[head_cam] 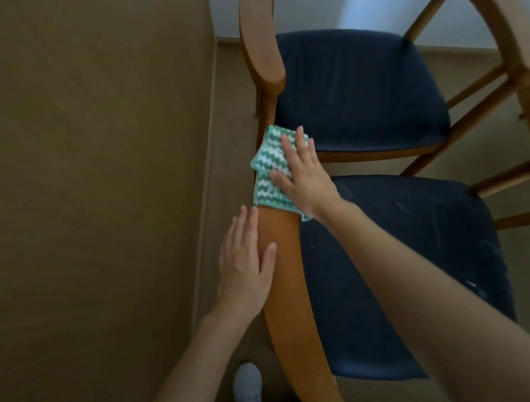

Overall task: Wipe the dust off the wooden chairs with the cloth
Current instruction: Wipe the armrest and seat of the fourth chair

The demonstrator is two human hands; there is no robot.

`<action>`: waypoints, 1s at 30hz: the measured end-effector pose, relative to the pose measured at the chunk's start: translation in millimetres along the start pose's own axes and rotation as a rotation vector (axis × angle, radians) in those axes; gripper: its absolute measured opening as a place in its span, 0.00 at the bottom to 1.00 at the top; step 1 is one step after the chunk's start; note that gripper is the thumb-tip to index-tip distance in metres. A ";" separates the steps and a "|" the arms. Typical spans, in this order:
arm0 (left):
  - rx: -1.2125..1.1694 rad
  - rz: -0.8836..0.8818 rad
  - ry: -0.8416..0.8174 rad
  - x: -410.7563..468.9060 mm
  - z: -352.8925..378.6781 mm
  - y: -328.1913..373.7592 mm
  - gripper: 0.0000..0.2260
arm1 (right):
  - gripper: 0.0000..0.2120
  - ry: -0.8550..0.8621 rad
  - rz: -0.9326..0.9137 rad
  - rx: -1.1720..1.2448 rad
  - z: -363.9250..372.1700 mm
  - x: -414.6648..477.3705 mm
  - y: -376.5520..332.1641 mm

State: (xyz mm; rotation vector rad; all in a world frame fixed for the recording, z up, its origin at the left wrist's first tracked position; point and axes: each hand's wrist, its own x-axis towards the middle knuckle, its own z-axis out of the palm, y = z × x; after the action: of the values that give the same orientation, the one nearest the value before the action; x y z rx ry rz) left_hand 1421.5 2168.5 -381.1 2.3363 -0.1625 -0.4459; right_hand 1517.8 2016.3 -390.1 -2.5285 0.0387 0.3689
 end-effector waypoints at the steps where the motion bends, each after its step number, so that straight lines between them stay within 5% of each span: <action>1: 0.068 0.022 0.000 4.8 1.4 2.6 0.26 | 0.33 -0.016 0.012 0.081 -4.7 13.3 1.4; 7: 0.260 0.106 0.052 14.7 19.3 8.0 0.25 | 0.37 -0.100 0.123 0.950 -11.9 35.0 16.9; 15: 0.253 0.103 0.151 12.0 35.2 6.4 0.25 | 0.28 -0.185 0.073 1.256 16.2 -64.4 19.5; 21: 0.229 0.123 0.179 13.8 34.6 1.9 0.26 | 0.17 -0.425 0.181 1.426 51.5 -169.9 33.7; 25: 0.219 0.099 0.185 12.6 34.9 5.0 0.24 | 0.20 -0.515 0.212 1.522 59.4 -186.3 49.4; 30: 0.224 0.128 0.192 12.2 34.3 2.1 0.26 | 0.27 -0.375 0.121 1.523 56.9 -144.3 31.7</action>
State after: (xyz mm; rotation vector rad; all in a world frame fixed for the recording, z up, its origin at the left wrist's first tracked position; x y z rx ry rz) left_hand 1420.5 2141.6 -405.7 2.5538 -0.2802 -0.1444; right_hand 1361.3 2013.7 -413.6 -0.9422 0.2271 0.5546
